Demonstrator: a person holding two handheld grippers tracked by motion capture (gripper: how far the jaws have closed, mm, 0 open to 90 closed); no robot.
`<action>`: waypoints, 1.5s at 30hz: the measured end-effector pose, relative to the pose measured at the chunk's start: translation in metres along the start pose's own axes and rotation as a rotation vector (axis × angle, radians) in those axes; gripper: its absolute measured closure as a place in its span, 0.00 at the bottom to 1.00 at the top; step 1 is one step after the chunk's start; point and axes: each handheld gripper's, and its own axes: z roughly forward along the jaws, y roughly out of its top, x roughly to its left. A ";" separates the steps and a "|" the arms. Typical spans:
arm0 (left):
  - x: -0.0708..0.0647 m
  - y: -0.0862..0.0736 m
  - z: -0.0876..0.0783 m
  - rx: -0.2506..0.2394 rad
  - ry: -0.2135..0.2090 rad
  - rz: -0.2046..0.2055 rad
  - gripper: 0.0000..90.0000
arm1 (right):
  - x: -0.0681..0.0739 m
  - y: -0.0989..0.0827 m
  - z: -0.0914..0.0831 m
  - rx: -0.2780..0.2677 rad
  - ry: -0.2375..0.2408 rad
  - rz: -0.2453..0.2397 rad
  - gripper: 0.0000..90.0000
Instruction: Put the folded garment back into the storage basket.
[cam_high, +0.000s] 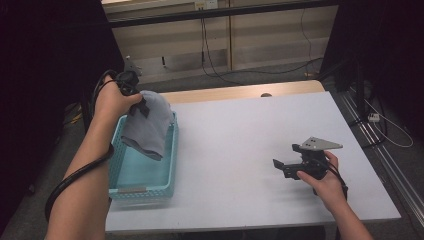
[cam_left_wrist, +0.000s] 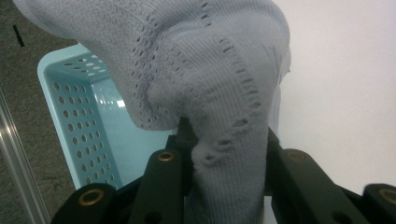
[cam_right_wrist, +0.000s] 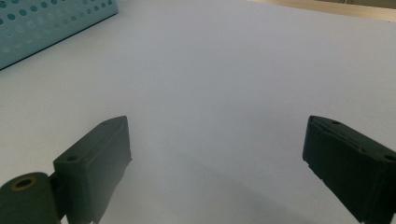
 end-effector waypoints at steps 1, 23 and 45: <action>0.000 -0.001 0.002 0.002 -0.001 -0.002 0.80 | 0.000 0.000 0.000 0.001 0.000 0.000 0.08; 0.004 -0.033 0.021 0.041 -0.061 -0.012 0.80 | 0.002 -0.001 0.001 0.011 0.003 -0.008 0.08; 0.007 -0.051 0.029 0.045 -0.090 -0.013 0.80 | 0.004 -0.001 0.002 0.014 0.005 -0.010 0.08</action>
